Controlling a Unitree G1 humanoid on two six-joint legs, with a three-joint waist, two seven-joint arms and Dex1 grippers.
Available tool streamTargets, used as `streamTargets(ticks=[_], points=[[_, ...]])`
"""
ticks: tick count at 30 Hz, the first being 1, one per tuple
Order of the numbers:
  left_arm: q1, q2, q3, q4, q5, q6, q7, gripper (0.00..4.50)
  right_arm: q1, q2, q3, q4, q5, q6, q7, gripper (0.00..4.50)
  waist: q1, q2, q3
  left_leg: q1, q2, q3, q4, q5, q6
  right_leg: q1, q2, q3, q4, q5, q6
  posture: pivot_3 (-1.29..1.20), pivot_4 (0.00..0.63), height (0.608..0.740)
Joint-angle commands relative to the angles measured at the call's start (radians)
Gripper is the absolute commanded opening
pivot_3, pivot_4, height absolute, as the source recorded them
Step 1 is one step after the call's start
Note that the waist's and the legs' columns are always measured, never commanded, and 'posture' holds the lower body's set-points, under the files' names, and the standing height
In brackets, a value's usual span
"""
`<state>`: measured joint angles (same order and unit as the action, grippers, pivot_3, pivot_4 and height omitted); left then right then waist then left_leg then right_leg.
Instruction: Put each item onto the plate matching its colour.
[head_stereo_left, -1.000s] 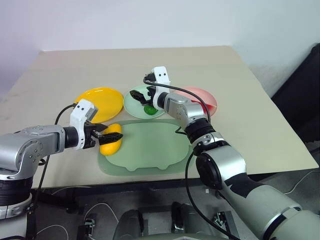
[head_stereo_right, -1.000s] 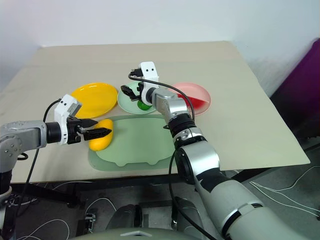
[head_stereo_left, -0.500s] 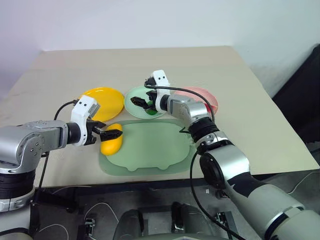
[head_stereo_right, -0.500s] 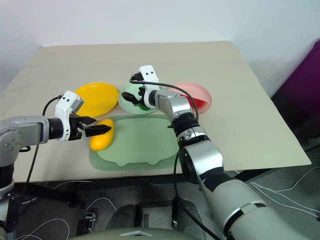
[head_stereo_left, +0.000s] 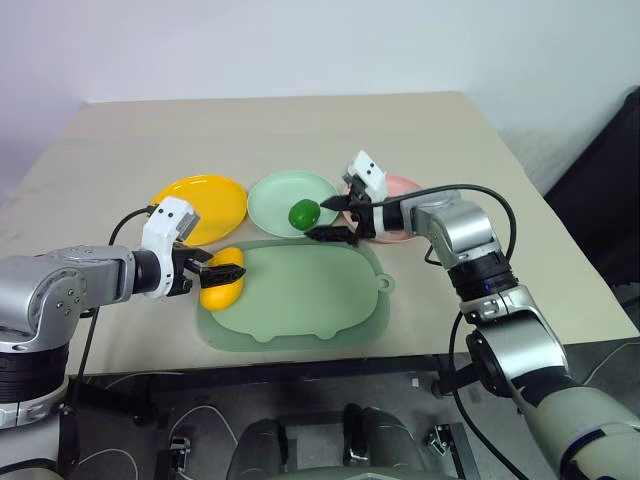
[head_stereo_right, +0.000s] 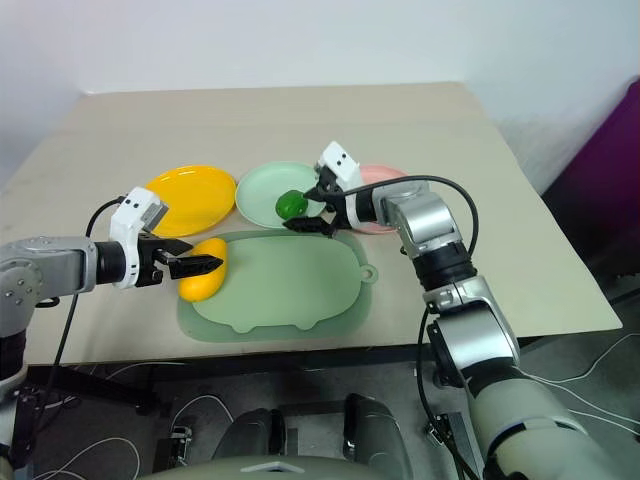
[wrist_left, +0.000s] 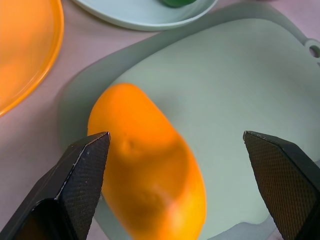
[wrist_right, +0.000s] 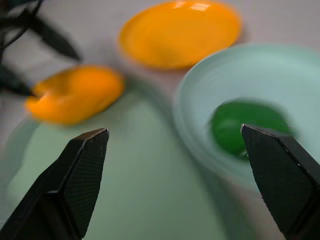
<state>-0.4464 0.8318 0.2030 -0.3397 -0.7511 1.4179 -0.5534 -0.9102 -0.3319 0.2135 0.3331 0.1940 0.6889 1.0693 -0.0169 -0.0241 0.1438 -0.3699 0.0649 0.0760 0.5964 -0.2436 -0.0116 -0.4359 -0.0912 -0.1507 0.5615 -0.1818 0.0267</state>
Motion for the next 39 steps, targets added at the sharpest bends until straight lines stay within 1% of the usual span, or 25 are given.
streamTargets(ticks=[1,6,8,14,21,28,34,39], points=[[-0.028,0.015,0.033,-0.015,0.000,0.035,0.019,4.50,0.017,-0.028,0.020,-0.124,0.033,0.018,0.043,4.48,0.001,0.000,0.000,0.000,0.000,0.000,0.000,0.000,0.000,0.000,0.000,0.000,0.000,0.000,0.000,0.00,0.150,0.740],[-0.076,-0.001,0.048,0.002,0.009,0.102,0.065,4.50,0.032,-0.041,0.019,-0.165,0.050,0.035,0.039,4.48,0.004,0.000,0.000,0.000,0.000,0.000,0.001,0.000,-0.001,0.000,0.000,0.000,-0.001,0.000,0.000,0.00,0.150,0.740],[-0.079,0.003,0.034,0.003,0.024,0.105,0.081,4.50,0.031,-0.039,0.015,-0.164,0.054,0.035,0.033,4.48,0.004,0.000,0.000,0.000,-0.001,0.000,0.001,0.000,-0.001,0.001,-0.001,0.000,-0.001,0.000,0.000,0.00,0.150,0.740],[-0.086,-0.025,0.023,0.041,0.057,0.126,0.119,4.50,0.027,-0.039,0.013,-0.174,0.064,0.032,0.022,4.48,0.004,0.000,0.000,-0.001,-0.001,0.000,0.001,0.000,-0.001,0.000,-0.001,0.000,-0.001,0.000,0.000,0.00,0.150,0.740],[-0.122,-0.090,0.037,0.052,0.060,0.173,0.141,4.50,0.020,-0.033,0.016,-0.195,0.076,0.037,0.007,4.48,0.005,-0.001,0.000,-0.001,-0.001,0.000,0.001,0.000,-0.001,0.001,-0.001,0.000,-0.001,0.000,0.000,0.00,0.150,0.740],[-0.132,-0.107,0.037,0.058,0.065,0.193,0.149,4.50,0.017,-0.021,0.020,-0.209,0.085,0.044,-0.016,4.48,0.004,-0.001,0.000,-0.001,-0.001,0.000,0.001,0.000,-0.001,0.001,-0.001,0.000,-0.001,0.000,0.000,0.00,0.150,0.740],[-0.136,-0.148,0.064,0.093,0.021,0.197,0.176,4.50,0.006,-0.007,0.018,-0.210,0.087,0.040,-0.033,4.48,0.005,-0.001,0.000,-0.001,-0.001,0.000,0.001,0.000,-0.001,0.001,-0.001,0.000,-0.001,0.000,0.000,0.00,0.150,0.740],[-0.115,-0.174,0.044,0.082,-0.006,0.197,0.216,4.50,-0.005,0.007,0.016,-0.214,0.091,0.047,-0.046,4.48,0.004,-0.001,0.000,-0.001,-0.001,0.000,0.001,0.000,-0.001,0.001,-0.002,0.000,-0.001,0.000,0.000,0.00,0.150,0.740]])
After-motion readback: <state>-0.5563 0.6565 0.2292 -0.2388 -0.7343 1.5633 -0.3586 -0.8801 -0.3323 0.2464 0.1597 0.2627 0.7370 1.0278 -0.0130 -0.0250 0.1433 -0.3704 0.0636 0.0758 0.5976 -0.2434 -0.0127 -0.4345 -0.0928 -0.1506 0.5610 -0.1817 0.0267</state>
